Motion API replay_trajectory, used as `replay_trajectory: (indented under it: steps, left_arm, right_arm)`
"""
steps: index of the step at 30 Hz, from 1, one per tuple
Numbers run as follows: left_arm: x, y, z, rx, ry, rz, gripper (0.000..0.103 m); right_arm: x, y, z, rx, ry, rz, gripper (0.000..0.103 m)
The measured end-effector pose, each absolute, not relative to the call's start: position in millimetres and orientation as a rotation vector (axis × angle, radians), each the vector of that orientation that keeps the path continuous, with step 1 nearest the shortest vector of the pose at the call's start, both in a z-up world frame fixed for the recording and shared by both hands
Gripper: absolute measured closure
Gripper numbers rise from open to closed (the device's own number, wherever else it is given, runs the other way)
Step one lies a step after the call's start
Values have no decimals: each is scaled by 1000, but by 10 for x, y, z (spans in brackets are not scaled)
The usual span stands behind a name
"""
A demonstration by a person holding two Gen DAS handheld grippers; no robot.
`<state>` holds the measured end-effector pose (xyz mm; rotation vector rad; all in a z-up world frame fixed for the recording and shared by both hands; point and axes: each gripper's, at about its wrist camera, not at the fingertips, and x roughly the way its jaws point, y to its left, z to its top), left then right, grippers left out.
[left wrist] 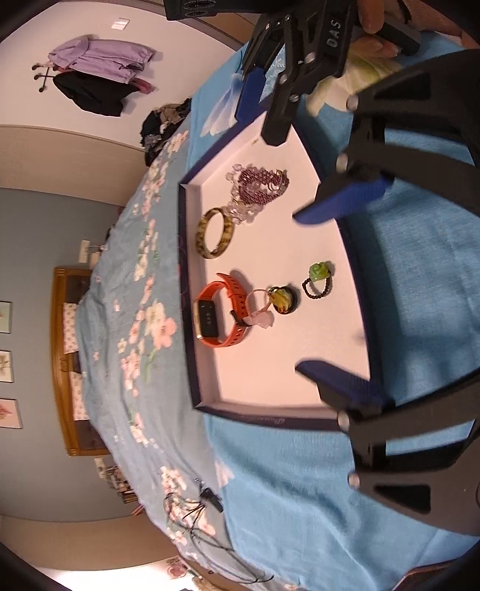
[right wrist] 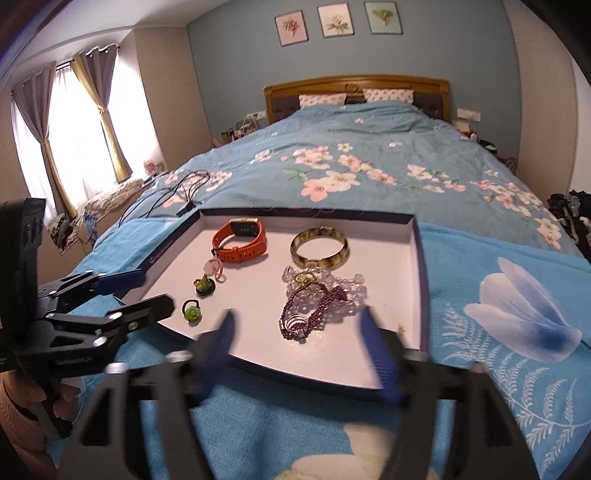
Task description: Organize jewelry
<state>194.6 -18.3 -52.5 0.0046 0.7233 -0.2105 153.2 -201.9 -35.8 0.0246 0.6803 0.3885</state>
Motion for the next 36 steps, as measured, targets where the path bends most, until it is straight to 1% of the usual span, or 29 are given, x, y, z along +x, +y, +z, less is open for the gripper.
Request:
replay_trajectory:
  steps: [1,2,4,5,6,18,26,36]
  left_arm:
    - [1888,-179,-496,8,706,-208,17]
    - [1832,-168,-464,7,691,-203,5]
    - [1705,-140,-401,4,646,-191,6]
    - [1648,-134,-368,5,628,-192,6]
    - [1579,-130,-333,6,608,-189,6]
    - [769,101,-45,-33,377,-80,6]
    - [388,98,2,-49,294,-52,6]
    - [221,52,102,-53,247,-14,6]
  right_arm:
    - [1497,-2030,-340,27,670,380,19]
    - [1471,-2038,-330,28,662,376,13]
    - [1410,-2049,-299,31,643,370,12]
    - [1362,-2048,-281,25,628,362,8]
    - [1323,-2049,-271,19,614,352,7]
    - [723,-2005,-118,-26,396,260,7]
    - [461,-2014,-48,-24,307,222,7]
    - [269,-2008,17,-23,251,208,7]
